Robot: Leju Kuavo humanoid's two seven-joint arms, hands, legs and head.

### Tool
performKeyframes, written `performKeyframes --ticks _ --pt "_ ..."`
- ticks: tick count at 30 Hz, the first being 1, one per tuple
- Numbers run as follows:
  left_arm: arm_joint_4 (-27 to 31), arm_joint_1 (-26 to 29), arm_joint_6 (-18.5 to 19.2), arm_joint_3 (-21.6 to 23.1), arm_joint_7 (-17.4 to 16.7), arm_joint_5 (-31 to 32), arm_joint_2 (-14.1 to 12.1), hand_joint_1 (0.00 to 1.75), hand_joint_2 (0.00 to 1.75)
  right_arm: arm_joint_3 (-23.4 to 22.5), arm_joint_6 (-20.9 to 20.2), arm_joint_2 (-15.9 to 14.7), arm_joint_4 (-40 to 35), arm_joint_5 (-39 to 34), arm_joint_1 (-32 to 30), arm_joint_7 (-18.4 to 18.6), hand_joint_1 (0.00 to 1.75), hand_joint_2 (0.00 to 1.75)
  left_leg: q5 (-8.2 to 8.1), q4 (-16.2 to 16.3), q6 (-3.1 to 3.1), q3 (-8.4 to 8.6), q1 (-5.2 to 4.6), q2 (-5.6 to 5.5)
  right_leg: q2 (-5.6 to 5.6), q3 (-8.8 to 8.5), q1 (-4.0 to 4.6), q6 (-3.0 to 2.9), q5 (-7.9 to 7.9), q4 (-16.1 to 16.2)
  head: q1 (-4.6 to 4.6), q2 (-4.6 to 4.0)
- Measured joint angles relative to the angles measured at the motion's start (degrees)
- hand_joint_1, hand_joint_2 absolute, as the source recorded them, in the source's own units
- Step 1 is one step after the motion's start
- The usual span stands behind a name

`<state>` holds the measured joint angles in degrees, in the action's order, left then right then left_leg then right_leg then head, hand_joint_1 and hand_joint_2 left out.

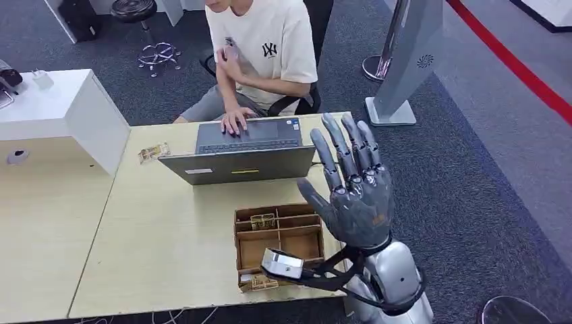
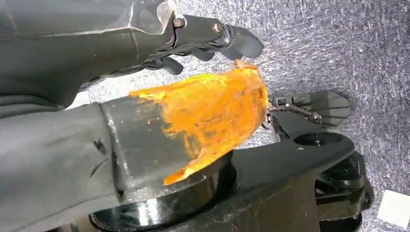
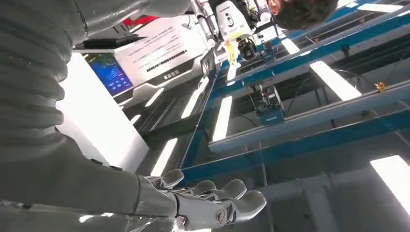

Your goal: Pass the card to the sensor for recognition and then transmit it.

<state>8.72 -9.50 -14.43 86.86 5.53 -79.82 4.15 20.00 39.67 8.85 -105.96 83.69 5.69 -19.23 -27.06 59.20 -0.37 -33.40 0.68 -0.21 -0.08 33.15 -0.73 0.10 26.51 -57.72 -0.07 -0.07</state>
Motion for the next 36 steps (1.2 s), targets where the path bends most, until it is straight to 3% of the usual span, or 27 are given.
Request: performKeyframes --ticks 5,6,8,13,15,20,25,31,33,34,35,36 --pt "0.0 0.0 0.0 0.0 0.0 0.0 0.0 0.0 0.0 0.0 0.0 0.0 -0.6 0.0 -0.4 0.0 0.0 1.75 0.0 0.0 0.0 0.0 0.0 0.0 0.0 0.0 0.0 0.0 0.0 0.0 0.0 -0.02" --pt "0.0 0.0 0.0 0.0 0.0 0.0 0.0 0.0 0.0 0.0 0.0 0.0 -0.7 -0.1 -0.5 -0.3 0.14 1.75 0.0 0.0 0.0 0.0 0.0 0.0 0.0 0.0 0.0 0.0 0.0 0.0 0.0 0.0" --pt "0.0 0.1 -0.1 0.0 0.3 -0.4 0.0 0.0 0.0 0.0 0.0 0.2 -0.9 -1.0 -1.2 -2.1 1.75 1.75 0.0 0.0 -0.01 0.01 0.01 0.0 0.0 0.01 0.0 -0.01 0.0 0.0 0.0 0.0" --pt "0.0 0.6 -0.3 0.0 1.0 -1.5 -0.1 0.0 0.0 -2.0 0.0 3.4 -1.7 -5.6 -7.5 -12.9 1.75 1.75 -0.01 0.0 -0.01 -0.02 0.02 0.0 0.0 0.05 0.01 -0.03 0.03 0.0 0.0 0.0" --pt "0.0 0.7 -0.3 0.0 1.2 -1.9 -0.1 0.0 0.0 -2.9 0.0 4.3 -1.7 -5.7 -9.6 -13.4 1.75 1.75 -0.02 0.0 -0.02 -0.06 0.02 -0.01 -0.01 0.07 0.01 0.01 0.07 0.0 0.0 0.0" --pt "0.0 0.7 -0.3 0.0 1.6 -3.0 -0.3 0.0 0.0 -2.1 0.0 3.5 2.7 -3.0 -11.6 -5.7 1.75 1.75 -0.02 0.0 -0.02 -0.11 0.01 0.01 0.0 0.1 0.01 0.01 0.06 0.0 0.0 0.0" --pt "0.0 0.8 -0.9 0.0 1.7 -3.9 -0.9 0.0 0.0 2.1 0.0 -0.7 10.1 -4.6 -10.5 3.0 1.75 1.75 0.02 0.0 -0.02 -0.12 0.01 0.0 -0.01 0.09 0.0 0.0 0.0 0.0 0.02 0.0" --pt "-0.3 0.9 -1.2 0.0 1.7 -4.5 -1.6 0.0 0.0 7.8 0.0 -5.7 14.6 -8.4 -8.5 7.6 1.75 1.75 0.02 0.0 -0.03 -0.11 0.02 0.0 0.0 0.1 0.01 -0.02 0.0 0.0 0.0 0.0" --pt "-0.3 0.9 -1.2 0.0 1.7 -4.7 -1.7 0.0 0.0 9.1 -0.7 -6.9 15.3 -8.7 -7.8 8.5 1.52 1.75 0.02 0.0 -0.03 -0.12 0.02 0.0 0.0 0.11 0.01 -0.02 0.0 0.0 -0.02 0.0" --pt "-0.3 0.9 -1.2 0.0 1.7 -4.9 -1.8 0.0 0.0 9.9 -1.4 -7.6 15.7 -9.0 -7.5 9.0 1.13 1.75 0.02 0.0 -0.03 -0.12 0.02 0.0 0.0 0.11 0.01 -0.02 0.0 0.0 0.0 0.0" --pt "-0.3 0.9 -1.2 0.0 1.8 -5.0 -1.8 0.0 0.0 10.4 -1.8 -8.2 16.0 -9.1 -7.1 9.2 0.58 1.75 0.02 0.0 -0.03 -0.12 0.02 0.0 0.0 0.12 0.01 -0.02 0.0 0.0 0.02 0.0" --pt "-0.3 1.0 -1.2 0.0 1.8 -5.0 -1.9 0.0 0.0 11.0 -2.6 -8.8 16.4 -9.5 -6.7 9.5 0.59 1.75 0.02 0.0 -0.03 -0.12 0.02 0.0 0.0 0.12 0.01 -0.02 0.0 0.0 0.0 0.0"
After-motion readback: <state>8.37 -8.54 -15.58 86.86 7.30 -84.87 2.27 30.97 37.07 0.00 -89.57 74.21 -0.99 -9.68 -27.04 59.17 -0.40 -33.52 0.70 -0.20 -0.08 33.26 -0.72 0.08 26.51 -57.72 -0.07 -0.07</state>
